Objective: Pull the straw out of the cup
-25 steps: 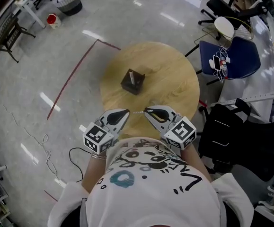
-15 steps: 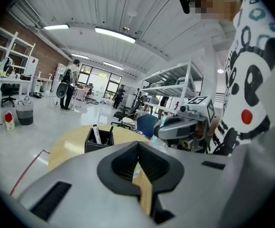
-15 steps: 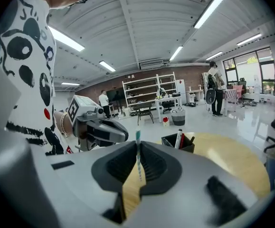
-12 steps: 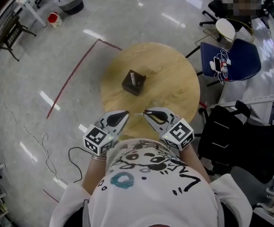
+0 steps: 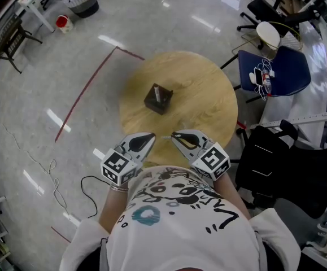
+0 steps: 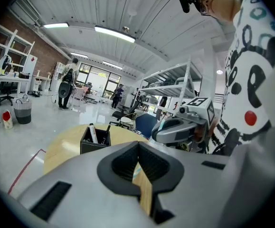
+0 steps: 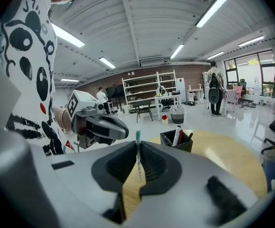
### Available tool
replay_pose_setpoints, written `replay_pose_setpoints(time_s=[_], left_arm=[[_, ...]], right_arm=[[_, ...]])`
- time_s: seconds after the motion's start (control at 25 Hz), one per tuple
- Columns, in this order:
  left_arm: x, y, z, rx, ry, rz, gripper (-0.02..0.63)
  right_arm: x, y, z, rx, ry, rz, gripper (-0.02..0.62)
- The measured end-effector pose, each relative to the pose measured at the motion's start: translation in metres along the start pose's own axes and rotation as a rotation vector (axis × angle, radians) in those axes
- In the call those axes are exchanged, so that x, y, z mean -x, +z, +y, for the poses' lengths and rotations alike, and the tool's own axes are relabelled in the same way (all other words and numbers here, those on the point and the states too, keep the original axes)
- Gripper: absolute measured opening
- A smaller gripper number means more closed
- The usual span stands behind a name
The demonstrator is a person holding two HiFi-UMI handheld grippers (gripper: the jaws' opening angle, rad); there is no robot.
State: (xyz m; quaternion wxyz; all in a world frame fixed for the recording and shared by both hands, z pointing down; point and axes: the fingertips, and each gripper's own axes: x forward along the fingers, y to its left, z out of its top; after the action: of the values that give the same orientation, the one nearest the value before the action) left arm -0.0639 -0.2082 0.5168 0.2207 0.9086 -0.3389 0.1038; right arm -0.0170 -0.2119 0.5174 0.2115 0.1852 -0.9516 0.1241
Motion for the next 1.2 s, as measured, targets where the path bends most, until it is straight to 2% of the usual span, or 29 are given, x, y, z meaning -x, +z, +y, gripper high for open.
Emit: replay_pose_setpoints(time_s=[0.44,1.2], left_arm=[[-0.005,-0.001,0.000,0.002,-0.003,0.007,0.015],[-0.010,0.003,0.003,0.000,-0.012,0.017,0.015]], right_arm=[[-0.003,-0.015,-0.002,-0.011,0.008,0.034,0.040],[-0.005,-0.004,-0.004,-0.018,0.018,0.002,0.040]])
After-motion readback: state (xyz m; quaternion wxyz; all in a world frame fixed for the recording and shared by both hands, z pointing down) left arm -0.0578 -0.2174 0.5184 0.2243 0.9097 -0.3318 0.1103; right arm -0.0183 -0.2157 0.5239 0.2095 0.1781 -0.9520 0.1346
